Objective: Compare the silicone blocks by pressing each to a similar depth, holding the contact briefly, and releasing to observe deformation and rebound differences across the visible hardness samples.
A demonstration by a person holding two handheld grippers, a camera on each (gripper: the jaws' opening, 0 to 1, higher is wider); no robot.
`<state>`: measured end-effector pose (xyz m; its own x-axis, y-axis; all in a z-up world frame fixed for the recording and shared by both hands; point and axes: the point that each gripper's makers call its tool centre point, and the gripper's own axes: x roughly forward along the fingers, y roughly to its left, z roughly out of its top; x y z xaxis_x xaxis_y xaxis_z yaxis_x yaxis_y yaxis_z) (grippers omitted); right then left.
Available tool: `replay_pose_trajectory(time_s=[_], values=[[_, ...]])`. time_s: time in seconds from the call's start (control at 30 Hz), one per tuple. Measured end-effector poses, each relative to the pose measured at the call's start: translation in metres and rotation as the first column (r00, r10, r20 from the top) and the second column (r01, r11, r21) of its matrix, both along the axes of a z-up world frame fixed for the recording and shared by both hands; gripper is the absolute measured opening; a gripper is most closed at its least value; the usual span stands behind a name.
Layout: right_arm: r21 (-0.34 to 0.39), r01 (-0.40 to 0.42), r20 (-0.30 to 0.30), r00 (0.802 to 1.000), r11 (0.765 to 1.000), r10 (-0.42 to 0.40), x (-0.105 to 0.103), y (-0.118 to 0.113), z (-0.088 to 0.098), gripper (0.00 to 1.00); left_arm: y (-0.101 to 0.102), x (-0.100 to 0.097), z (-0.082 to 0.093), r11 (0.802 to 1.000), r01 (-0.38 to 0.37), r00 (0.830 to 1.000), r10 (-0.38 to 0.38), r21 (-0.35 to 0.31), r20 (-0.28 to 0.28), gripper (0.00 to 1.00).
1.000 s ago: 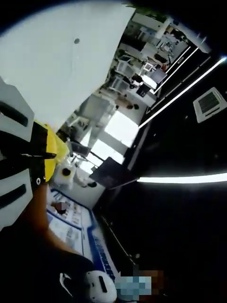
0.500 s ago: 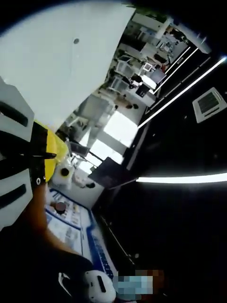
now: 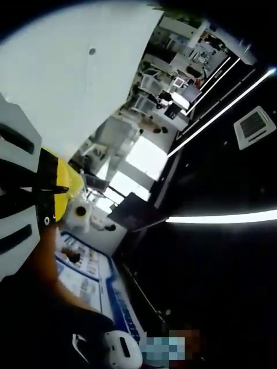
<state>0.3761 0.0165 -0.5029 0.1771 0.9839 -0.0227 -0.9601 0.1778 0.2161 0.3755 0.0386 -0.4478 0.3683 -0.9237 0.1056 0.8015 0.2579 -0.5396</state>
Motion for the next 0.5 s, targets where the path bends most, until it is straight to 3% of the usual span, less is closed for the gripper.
replay_pose_trajectory(time_s=[0.27, 0.4, 0.5], values=[[-0.016, -0.011, -0.03, 0.999, 1.0, 0.011, -0.0009, 0.0026, -0.002, 0.1, 0.0024, 0.0, -0.0021, 1.0, -0.011, 1.0, 0.011, 0.0, 0.003, 0.0], [-0.023, -0.017, -0.084, 0.996, 1.0, 0.015, -0.0028, 0.0027, -0.0033, 0.09, 0.0025, 0.0005, -0.0029, 1.0, -0.01, 1.0, 0.01, 0.005, 0.006, 0.0], [-0.025, -0.019, -0.091, 0.996, 1.0, 0.016, -0.0026, 0.0026, -0.0041, 0.08, 0.0024, 0.0019, -0.004, 1.0, -0.011, 1.0, 0.011, 0.018, 0.026, 0.0]])
